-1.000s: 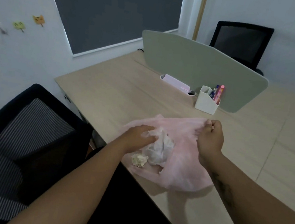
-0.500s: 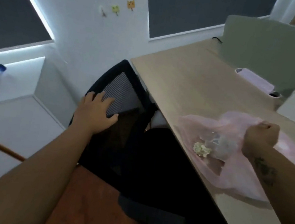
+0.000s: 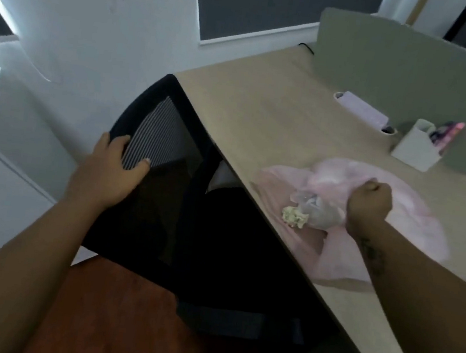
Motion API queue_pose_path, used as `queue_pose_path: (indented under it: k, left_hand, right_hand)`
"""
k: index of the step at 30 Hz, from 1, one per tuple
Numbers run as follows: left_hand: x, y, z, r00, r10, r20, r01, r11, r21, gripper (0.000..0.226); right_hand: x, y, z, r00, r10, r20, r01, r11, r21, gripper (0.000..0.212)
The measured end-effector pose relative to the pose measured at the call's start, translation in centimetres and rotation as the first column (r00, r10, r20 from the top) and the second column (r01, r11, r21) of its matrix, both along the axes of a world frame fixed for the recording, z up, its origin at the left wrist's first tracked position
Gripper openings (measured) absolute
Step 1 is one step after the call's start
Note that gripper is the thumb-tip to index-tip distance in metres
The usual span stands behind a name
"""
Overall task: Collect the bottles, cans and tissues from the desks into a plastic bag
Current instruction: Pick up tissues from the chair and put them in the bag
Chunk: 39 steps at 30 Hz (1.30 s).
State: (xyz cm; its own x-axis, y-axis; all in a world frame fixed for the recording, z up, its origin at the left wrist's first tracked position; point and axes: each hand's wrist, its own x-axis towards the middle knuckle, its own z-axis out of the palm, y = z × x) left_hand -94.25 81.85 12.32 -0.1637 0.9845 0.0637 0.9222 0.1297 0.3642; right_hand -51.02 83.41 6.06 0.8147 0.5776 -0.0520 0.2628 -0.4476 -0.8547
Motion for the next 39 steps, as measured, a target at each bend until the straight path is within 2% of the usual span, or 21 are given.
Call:
queue_pose_path:
  k: [4, 9, 13, 22, 24, 25, 26, 28, 30, 33, 36, 39]
  left_hand:
    - [3.4, -1.1, 0.0, 0.997, 0.045, 0.065, -0.047, 0.998, 0.029, 0.079]
    - [9.8, -3.1, -0.3, 0.983, 0.166, 0.084, -0.167, 0.986, 0.008, 0.077]
    - [15.3, -4.4, 0.1, 0.95, 0.27, 0.155, -0.269, 0.963, -0.029, 0.068]
    - [24.5, -4.2, 0.2, 0.869, 0.38, 0.316, -0.381, 0.923, -0.063, 0.058]
    - [24.2, -3.6, 0.3, 0.865, 0.407, 0.295, -0.405, 0.912, -0.071, 0.065]
    - [23.8, -3.3, 0.5, 0.891, 0.393, 0.226, -0.39, 0.919, -0.059, 0.072]
    - [23.5, -2.7, 0.6, 0.933, 0.336, 0.128, -0.334, 0.942, -0.038, 0.08]
    - [23.3, -0.8, 1.0, 0.993, 0.117, -0.036, -0.118, 0.992, -0.052, 0.095]
    - [23.7, 2.4, 0.7, 0.988, -0.111, -0.104, 0.09, 0.978, -0.187, 0.11]
    - [24.5, 7.8, -1.5, 0.922, -0.344, -0.175, 0.249, 0.876, -0.414, 0.126]
    - [25.6, 12.4, -5.0, 0.845, -0.495, -0.202, 0.337, 0.787, -0.517, 0.136]
    - [26.7, 15.6, -8.2, 0.725, -0.657, -0.209, 0.436, 0.672, -0.599, 0.14]
  right_hand:
    - [-1.4, -0.3, 1.0, 0.995, -0.007, 0.1, 0.005, 1.0, 0.025, 0.044]
    - [-0.4, -0.5, 1.1, 0.993, 0.085, 0.081, -0.086, 0.996, 0.003, 0.044]
    - [1.1, -0.3, 1.0, 0.994, 0.084, 0.073, -0.084, 0.996, 0.003, 0.044]
    - [4.2, 0.3, 1.2, 0.987, 0.155, 0.039, -0.155, 0.988, -0.001, 0.043]
    - [4.4, 0.7, 1.2, 0.982, 0.184, 0.037, -0.184, 0.983, 0.015, 0.041]
    - [4.5, 0.8, 1.2, 0.98, 0.197, 0.03, -0.198, 0.98, 0.023, 0.04]
    - [4.5, 0.9, 1.3, 0.978, 0.207, 0.026, -0.208, 0.978, 0.032, 0.04]
    - [4.9, 1.1, 1.3, 0.976, 0.217, 0.022, -0.218, 0.975, 0.053, 0.042]
    - [5.4, 1.0, 1.4, 0.974, 0.224, 0.018, -0.225, 0.971, 0.081, 0.041]
    - [6.0, 0.7, 2.0, 0.97, 0.241, -0.013, -0.238, 0.964, 0.12, 0.041]
    - [6.9, -0.3, 2.5, 0.958, 0.267, -0.109, -0.25, 0.957, 0.146, 0.047]
    - [7.3, -2.0, 2.5, 0.982, 0.158, -0.108, -0.146, 0.983, 0.111, 0.061]
